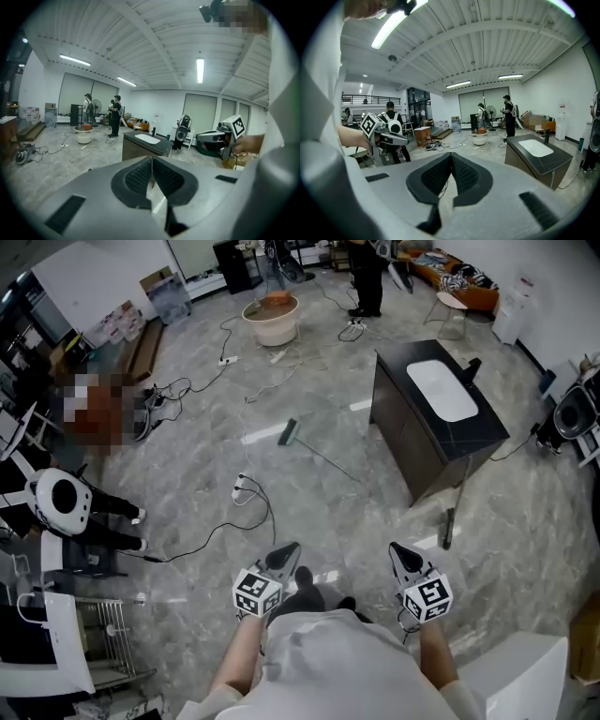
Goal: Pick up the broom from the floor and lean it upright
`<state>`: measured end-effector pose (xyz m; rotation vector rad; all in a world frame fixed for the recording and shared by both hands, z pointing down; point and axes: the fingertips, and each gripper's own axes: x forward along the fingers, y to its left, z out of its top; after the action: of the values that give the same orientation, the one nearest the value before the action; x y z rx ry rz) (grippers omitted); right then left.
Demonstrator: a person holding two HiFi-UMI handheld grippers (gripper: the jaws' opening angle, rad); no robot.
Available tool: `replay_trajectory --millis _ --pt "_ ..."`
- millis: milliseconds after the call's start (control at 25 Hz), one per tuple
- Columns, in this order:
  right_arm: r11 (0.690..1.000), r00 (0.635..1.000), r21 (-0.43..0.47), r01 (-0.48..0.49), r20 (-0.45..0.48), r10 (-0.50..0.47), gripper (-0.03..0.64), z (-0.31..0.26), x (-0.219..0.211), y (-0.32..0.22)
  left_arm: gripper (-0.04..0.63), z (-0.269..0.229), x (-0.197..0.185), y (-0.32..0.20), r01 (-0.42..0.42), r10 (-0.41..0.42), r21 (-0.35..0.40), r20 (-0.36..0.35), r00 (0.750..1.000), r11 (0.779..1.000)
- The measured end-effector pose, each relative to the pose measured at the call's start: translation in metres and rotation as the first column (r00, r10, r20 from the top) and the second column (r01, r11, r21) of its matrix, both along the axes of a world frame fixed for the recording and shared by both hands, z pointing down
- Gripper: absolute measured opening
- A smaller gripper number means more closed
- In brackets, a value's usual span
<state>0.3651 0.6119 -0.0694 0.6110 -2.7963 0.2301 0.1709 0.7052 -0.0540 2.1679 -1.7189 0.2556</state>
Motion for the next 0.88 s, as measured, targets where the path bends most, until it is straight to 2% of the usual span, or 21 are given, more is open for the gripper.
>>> replay_trajectory --millis 320,880 --pt "0.999 0.999 -0.014 -0.036 -0.022 0.036 0.000 0.014 -0.043 -0.041 0.011 0.024 -0.047 -0.044 -0.035 0.034 -0.024 -0.024 0.999 0.999" --pt "0.992 0.990 -0.060 -0.106 -0.094 0.100 0.000 0.033 -0.177 -0.127 0.011 0.051 -0.191 -0.140 -0.112 0.108 -0.065 -0.064 0.992 0.992"
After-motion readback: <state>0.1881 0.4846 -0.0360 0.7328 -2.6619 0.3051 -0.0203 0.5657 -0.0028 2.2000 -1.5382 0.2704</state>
